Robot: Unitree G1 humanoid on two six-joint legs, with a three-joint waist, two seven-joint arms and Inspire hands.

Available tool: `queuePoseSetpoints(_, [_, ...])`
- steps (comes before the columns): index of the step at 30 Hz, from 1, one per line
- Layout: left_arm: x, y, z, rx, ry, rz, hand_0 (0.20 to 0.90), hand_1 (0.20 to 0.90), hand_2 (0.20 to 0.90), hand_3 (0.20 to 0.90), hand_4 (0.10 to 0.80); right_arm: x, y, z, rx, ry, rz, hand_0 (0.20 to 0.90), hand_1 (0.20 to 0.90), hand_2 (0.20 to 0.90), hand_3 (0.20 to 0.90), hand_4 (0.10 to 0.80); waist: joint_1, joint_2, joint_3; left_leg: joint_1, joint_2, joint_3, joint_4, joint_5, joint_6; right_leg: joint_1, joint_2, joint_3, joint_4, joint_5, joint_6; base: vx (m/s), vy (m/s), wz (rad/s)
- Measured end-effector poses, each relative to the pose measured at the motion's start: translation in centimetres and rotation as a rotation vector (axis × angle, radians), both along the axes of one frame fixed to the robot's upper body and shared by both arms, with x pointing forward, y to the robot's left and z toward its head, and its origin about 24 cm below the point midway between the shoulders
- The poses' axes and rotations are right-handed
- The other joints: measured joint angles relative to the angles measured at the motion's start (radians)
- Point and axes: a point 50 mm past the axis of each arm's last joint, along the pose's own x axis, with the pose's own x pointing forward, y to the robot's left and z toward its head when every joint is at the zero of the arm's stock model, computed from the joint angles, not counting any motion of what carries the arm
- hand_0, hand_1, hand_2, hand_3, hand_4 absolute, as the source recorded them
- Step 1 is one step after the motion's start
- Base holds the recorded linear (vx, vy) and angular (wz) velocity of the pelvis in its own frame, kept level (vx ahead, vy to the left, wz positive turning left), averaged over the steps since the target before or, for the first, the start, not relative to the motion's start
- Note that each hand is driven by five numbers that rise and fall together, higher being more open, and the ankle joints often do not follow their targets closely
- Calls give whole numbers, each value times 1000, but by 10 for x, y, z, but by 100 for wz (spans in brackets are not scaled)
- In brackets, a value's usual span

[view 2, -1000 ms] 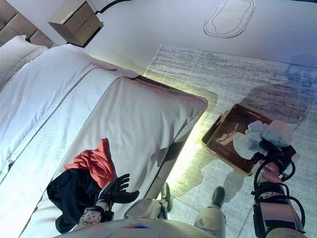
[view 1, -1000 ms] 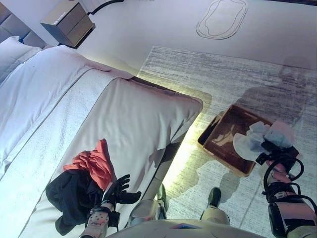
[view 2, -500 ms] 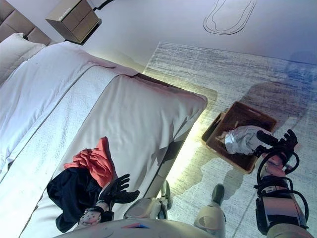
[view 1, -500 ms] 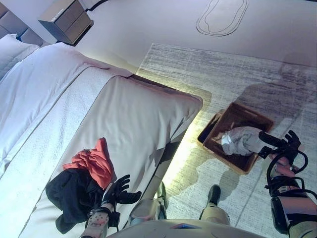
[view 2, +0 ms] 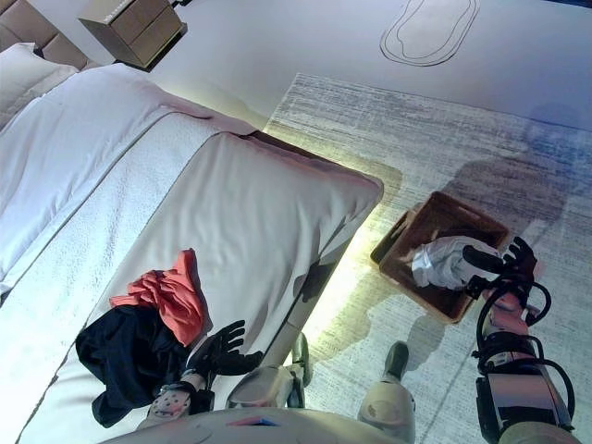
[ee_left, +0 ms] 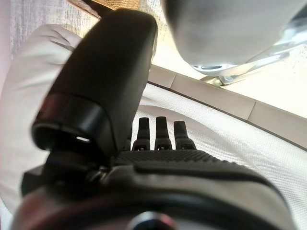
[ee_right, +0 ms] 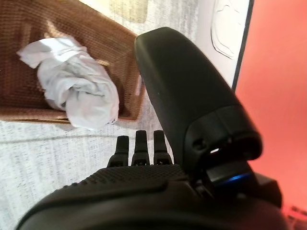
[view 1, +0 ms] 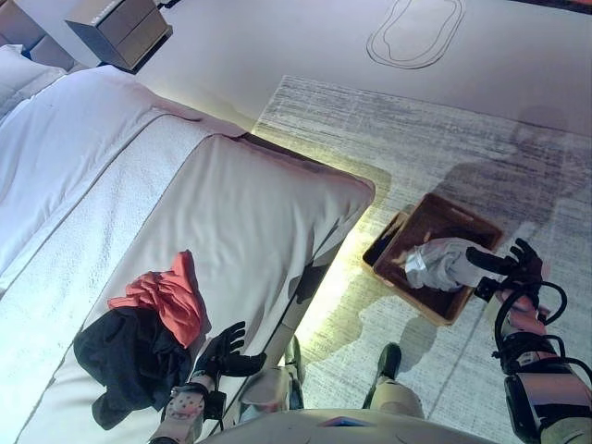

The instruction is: Pick up the clothes from the bed and place them into the basket

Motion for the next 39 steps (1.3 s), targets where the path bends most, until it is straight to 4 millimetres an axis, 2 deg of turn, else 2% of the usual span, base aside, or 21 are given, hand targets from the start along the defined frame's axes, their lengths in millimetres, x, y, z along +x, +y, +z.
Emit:
queuePoseSetpoints(4, [1,1,1,2,-14,13,900,900,900,900,800,-23,22,-35,26,130,78,900,900,900,900,800,12,-17,-1,5,4,-38,1,27,-24,35,3,-42,0,-9,12,-48,-104,29])
queuePoseSetpoints(9, [1,2,1,-2,-21,36,900,900,900,900,800,-55,67,-84,114,327,252,900,900,900,900,800,71,-28,-10,-8,18,-101,0,55,-43,67,14,-116,-5,-41,12,-6,-77,43])
queuePoseSetpoints(12, [-11,6,-2,-3,6,79,900,900,900,900,800,-61,93,-97,165,365,347,900,900,900,900,800,106,-32,-51,-39,25,-122,0,55,-42,76,25,-164,-3,-43,13,35,26,46])
queuePoseSetpoints(14, [-13,7,-3,-3,11,89,900,900,900,900,800,-66,102,-102,186,375,379,900,900,900,900,800,118,-38,-65,-46,31,-102,-11,45,-44,98,26,-197,-1,-47,18,-49,86,78])
queuePoseSetpoints(15, [-13,8,-3,1,19,82,900,900,900,900,800,-74,107,-106,188,388,400,900,900,900,900,800,116,-51,-87,-59,61,40,0,-18,-25,112,16,-269,0,-40,7,-87,150,132])
queuePoseSetpoints(16, [-7,10,-2,15,22,66,900,900,900,900,800,-81,112,-110,181,410,434,900,900,900,900,800,102,-92,-97,-64,79,191,21,-38,-15,122,-20,-345,-3,-43,-11,-82,233,177])
queuePoseSetpoints(17, [-8,10,-3,17,34,62,900,900,900,900,800,-84,117,-112,170,421,467,900,900,900,900,800,85,-115,-112,-70,94,300,50,-35,-5,143,-44,-393,4,-44,-11,-11,281,158])
queuePoseSetpoints(18, [-13,8,-5,12,53,52,900,900,900,900,800,-84,116,-111,147,425,490,900,900,900,900,800,75,-115,-127,-62,106,343,62,-32,-3,158,-55,-419,12,-50,-2,20,272,126])
queuePoseSetpoints(19, [-18,4,-7,3,73,51,900,900,900,900,800,-83,113,-109,110,433,515,900,900,900,900,800,69,-92,-143,-54,110,342,52,0,-2,167,-55,-434,29,-56,11,37,272,90])
queuePoseSetpoints(20, [-21,2,-9,-2,88,55,900,900,900,900,800,-80,113,-107,70,443,542,900,900,900,900,800,70,-93,-149,-49,83,318,40,62,25,168,-80,-433,63,-59,20,46,257,64])
queuePoseSetpoints(24, [-14,19,-3,51,64,51,900,900,900,900,800,-55,137,-99,-69,437,757,900,900,900,900,800,94,-152,-150,-50,-8,279,21,46,57,180,-150,-402,80,-53,11,106,222,45])
queuePoseSetpoints(27, [-2,31,3,105,36,10,900,900,900,900,800,-43,151,-94,-208,462,943,900,900,900,900,800,105,-152,-146,-16,-38,219,-20,40,75,182,-209,-385,230,-43,1,160,160,70])
queuePoseSetpoints(29, [2,33,5,128,30,-23,900,900,900,900,800,-38,156,-92,-291,479,1041,900,900,900,900,800,98,-131,-140,6,-31,152,-42,33,89,149,-242,-292,395,-56,15,105,-83,81])
queuePoseSetpoints(30, [10,33,8,140,11,-50,900,900,900,900,800,-35,160,-90,-312,474,1071,900,900,900,900,800,98,-136,-138,1,-29,106,-42,32,92,127,-225,-213,416,-96,64,73,-128,104])
queuePoseSetpoints(31, [14,38,10,164,4,-62,900,900,900,900,800,-31,165,-89,-341,467,1109,900,900,900,900,800,85,-132,-135,-18,-19,74,-44,34,95,102,-167,-124,374,-119,93,-59,-166,107])
queuePoseSetpoints(32, [15,41,12,177,3,-70,900,900,900,900,800,-26,168,-85,-364,451,1134,900,900,900,900,800,78,-142,-132,-34,-17,55,-42,47,115,77,-134,-102,330,-120,95,-106,-191,74])
queuePoseSetpoints(33, [22,40,13,185,0,-78,900,900,900,900,800,-18,170,-81,-394,439,1152,900,900,900,900,800,91,-152,-119,-38,-18,39,-41,58,132,25,-108,-103,306,-123,97,-156,-250,57])
queuePoseSetpoints(35, [26,44,14,205,11,-79,900,900,900,900,800,3,176,-68,-498,402,1211,900,900,900,900,800,55,-152,-113,-101,-8,-5,-36,54,124,-36,-23,-43,166,-115,86,-76,-179,83])
queuePoseSetpoints(36, [34,42,17,210,-2,-91,900,900,900,900,800,11,171,-61,-548,393,1216,900,900,900,900,800,49,-165,-110,-126,-12,-20,-37,69,114,-50,-2,-38,135,-92,36,1,-166,95])
queuePoseSetpoints(38, [38,40,18,209,-17,-88,900,900,900,900,800,23,168,-52,-602,381,1214,900,900,900,900,800,83,-178,-103,-138,4,-19,-41,75,94,-45,24,-48,96,-92,35,41,-148,21])
queuePoseSetpoints(39, [33,41,16,206,-4,-75,900,900,900,900,800,31,171,-45,-646,357,1219,900,900,900,900,800,98,-187,-97,-138,21,-24,-40,94,66,-27,48,-56,70,-77,29,63,-156,4])
